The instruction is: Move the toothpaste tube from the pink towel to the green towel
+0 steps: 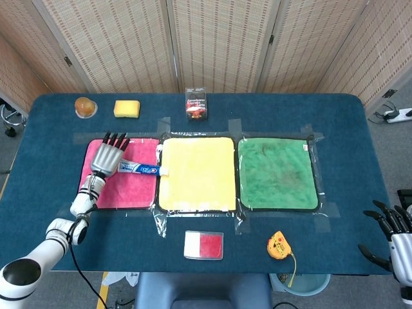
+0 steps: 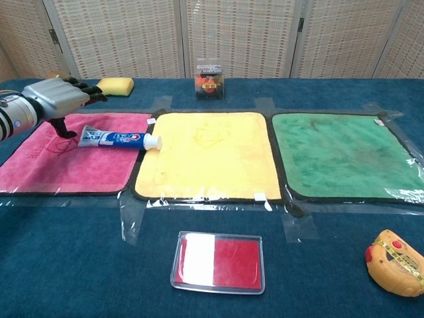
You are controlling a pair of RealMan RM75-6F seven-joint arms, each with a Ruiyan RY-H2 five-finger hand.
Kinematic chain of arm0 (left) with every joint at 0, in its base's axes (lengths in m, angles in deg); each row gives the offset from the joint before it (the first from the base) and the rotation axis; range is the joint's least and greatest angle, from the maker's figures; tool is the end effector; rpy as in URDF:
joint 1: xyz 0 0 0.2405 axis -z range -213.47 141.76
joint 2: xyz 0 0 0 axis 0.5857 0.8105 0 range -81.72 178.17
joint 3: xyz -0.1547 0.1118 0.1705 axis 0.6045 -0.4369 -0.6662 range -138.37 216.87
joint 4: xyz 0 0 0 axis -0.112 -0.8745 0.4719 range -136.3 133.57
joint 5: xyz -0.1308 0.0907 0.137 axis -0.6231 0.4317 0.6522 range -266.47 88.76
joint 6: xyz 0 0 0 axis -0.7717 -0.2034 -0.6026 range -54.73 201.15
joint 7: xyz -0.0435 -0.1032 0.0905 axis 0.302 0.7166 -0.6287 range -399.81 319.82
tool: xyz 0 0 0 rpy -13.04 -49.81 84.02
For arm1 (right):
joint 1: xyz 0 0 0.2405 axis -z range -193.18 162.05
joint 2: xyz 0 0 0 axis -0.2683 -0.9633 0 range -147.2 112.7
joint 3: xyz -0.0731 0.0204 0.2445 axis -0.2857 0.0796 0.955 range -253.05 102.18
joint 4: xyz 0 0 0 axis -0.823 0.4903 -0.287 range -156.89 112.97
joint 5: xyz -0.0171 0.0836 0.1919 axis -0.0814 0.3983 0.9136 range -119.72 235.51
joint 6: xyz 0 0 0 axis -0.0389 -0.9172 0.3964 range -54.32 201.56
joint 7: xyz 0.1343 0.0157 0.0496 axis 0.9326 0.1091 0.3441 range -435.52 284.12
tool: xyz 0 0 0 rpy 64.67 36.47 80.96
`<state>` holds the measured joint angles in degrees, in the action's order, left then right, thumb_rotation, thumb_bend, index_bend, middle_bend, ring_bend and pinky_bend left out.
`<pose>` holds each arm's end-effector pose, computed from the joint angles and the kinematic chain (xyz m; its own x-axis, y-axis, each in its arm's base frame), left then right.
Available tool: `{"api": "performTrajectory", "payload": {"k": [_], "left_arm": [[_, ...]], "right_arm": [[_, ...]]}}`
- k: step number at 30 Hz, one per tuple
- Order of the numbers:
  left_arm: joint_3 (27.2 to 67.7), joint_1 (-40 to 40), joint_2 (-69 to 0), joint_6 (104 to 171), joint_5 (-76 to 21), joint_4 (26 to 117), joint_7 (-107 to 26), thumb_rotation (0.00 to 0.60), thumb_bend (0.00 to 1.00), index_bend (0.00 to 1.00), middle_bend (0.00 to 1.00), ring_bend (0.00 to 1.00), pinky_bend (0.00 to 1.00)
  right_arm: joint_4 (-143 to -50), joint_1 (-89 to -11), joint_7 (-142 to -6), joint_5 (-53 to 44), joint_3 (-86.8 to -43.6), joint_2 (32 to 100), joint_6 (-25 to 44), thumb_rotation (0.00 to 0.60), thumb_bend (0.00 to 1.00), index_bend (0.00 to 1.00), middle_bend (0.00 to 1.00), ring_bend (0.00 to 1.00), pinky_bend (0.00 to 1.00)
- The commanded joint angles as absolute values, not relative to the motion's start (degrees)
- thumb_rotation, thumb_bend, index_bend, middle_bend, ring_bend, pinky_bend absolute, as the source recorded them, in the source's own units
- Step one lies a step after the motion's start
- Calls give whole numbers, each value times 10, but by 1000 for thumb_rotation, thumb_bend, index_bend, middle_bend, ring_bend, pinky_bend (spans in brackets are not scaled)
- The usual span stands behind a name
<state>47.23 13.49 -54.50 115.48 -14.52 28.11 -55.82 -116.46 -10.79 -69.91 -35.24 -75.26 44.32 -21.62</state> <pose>-0.2449 0.4552 0.0047 0.8715 0.0843 0.4831 0.4869 -0.2659 -0.8320 -0.3084 -0.1185 0.1796 0.3113 0.0626 0.9483 -0.9503 0.0148 0.3110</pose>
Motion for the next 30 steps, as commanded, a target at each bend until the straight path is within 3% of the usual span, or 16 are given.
{"api": "performTrajectory", "payload": {"k": [1, 15, 30], "left_arm": [[470, 145, -561, 1142, -140, 254, -542, 600, 350, 31, 8, 0, 13], [456, 165, -601, 1132, -111, 198, -496, 600, 349, 29, 9, 0, 13], [471, 213, -612, 1176, -95, 282, -537, 600, 349, 29, 8, 0, 12]], "right_arm": [[-1169, -111, -704, -353, -752, 441, -212, 600, 207, 255, 170, 184, 108], [-1189, -110, -721, -354, -751, 433, -213, 600, 208, 254, 170, 184, 108], [-1182, -103, -711, -356, -752, 434, -223, 600, 207, 255, 171, 185, 108]]}}
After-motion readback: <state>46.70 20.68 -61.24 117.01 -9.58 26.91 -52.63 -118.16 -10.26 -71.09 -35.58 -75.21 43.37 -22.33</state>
